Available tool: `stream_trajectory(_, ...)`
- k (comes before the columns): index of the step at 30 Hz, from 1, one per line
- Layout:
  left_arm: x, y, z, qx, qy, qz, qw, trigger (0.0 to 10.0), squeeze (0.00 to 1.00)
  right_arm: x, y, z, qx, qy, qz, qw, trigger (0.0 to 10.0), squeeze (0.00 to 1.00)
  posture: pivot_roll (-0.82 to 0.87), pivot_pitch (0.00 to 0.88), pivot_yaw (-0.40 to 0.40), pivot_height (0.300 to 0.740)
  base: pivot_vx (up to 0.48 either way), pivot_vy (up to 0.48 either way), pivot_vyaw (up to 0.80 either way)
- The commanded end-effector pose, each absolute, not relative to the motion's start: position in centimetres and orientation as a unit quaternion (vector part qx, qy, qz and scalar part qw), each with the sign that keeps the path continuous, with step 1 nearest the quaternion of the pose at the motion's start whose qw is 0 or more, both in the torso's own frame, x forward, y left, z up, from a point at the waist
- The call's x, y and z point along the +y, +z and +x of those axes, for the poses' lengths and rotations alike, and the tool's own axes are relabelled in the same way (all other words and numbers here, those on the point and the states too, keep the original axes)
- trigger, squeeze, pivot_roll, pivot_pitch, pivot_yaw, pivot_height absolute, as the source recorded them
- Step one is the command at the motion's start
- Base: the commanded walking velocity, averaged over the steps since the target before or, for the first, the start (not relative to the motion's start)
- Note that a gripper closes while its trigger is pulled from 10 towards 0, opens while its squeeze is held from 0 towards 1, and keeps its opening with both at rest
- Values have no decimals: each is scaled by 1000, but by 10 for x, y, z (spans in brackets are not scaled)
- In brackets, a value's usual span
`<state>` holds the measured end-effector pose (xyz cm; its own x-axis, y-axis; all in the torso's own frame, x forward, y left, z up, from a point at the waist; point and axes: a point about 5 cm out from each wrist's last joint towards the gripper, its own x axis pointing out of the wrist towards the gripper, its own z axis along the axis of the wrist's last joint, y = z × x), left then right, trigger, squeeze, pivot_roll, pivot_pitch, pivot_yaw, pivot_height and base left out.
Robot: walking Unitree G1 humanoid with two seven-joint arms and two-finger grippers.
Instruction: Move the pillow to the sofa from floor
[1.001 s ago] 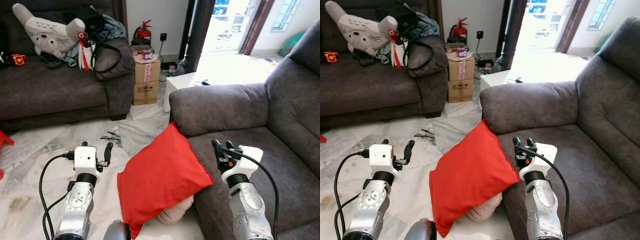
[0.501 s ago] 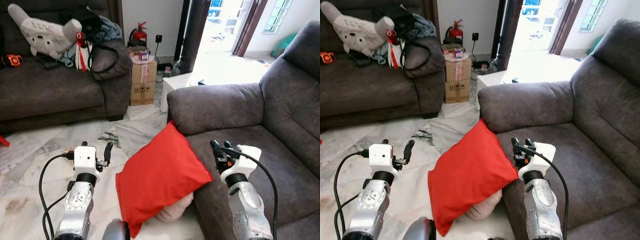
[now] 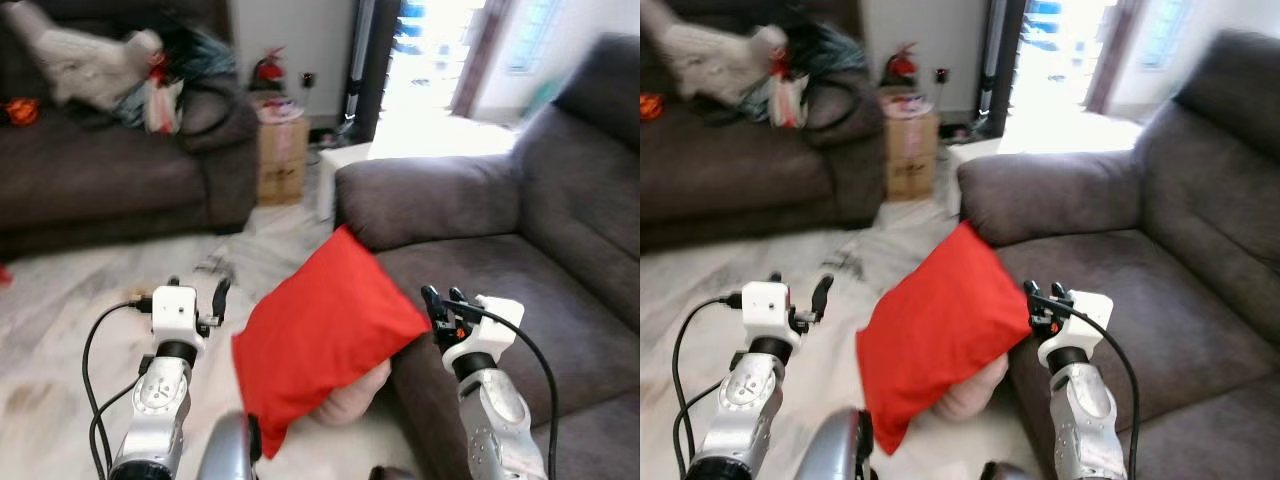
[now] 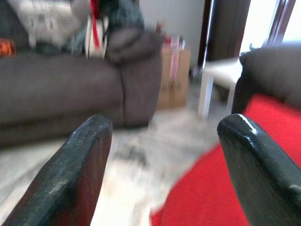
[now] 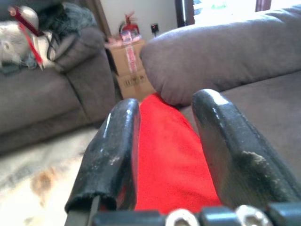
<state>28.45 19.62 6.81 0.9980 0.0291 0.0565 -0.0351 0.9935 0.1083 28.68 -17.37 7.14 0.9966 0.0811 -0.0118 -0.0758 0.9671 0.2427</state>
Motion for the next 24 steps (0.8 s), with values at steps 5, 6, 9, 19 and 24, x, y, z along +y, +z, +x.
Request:
stream_trajectory(5, 194, 71, 288, -31, 12, 49, 998, 10000, 0, -174, 70, 285, 14, 40, 122, 992, 10000, 0, 5, 0, -78, 603, 0, 0, 0)
stream_trajectory(6, 194, 71, 288, -31, 12, 49, 998, 10000, 0, -174, 70, 285, 15, 41, 122, 992, 10000, 0, 5, 0, -78, 603, 0, 0, 0)
stream_trajectory(9, 194, 71, 288, -30, 13, 47, 998, 10000, 0, -173, 70, 285, 15, 42, 122, 991, 10000, 0, 6, 0, -79, 603, 0, 0, 0)
stream_trajectory(19, 194, 70, 286, -30, 15, 42, 999, 10000, 0, -172, 71, 285, 15, 48, 122, 991, 10000, 0, 6, 0, -81, 603, 0, 0, 0)
stream_trajectory(24, 194, 70, 287, -31, 14, 40, 999, 10000, 0, -172, 71, 286, 15, 51, 119, 991, 10000, 0, 3, 0, -80, 603, 96, 0, 0)
